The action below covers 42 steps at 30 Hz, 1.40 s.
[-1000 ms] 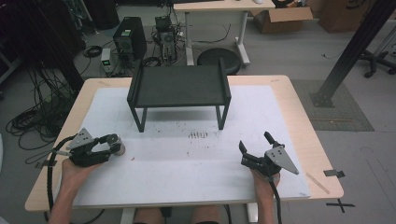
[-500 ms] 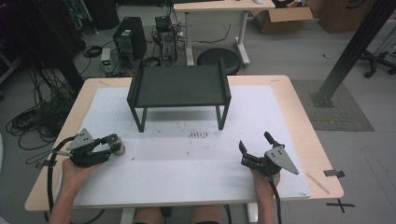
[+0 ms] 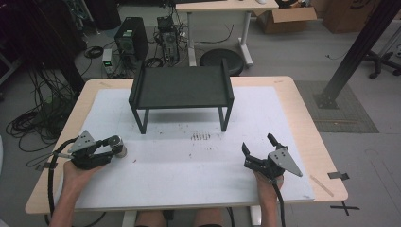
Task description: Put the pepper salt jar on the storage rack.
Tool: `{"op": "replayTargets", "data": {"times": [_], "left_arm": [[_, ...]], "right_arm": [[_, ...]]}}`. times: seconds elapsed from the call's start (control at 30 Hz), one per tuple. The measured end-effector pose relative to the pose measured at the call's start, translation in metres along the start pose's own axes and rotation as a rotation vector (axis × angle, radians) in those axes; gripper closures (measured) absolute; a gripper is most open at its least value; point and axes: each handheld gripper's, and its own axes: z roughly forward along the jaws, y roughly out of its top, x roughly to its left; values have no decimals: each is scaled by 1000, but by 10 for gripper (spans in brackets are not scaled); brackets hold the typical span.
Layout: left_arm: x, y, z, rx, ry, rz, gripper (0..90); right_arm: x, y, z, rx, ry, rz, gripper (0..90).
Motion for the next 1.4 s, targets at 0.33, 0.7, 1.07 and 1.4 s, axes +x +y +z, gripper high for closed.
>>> {"op": "replayTargets", "data": {"times": [0.33, 0.7, 1.07, 1.4], "left_arm": [[-3, 1, -1, 5, 21, 4, 492], [-13, 18, -9, -4, 3, 6, 492], [-29, 46, -11, -28, -37, 25, 492], [-47, 82, -9, -42, -89, 51, 492]], "right_arm": [[0, 0, 0, 1, 0, 1, 31], [0, 0, 0, -1, -1, 0, 31], [0, 0, 0, -2, -1, 1, 31], [0, 0, 0, -1, -1, 4, 31]]}}
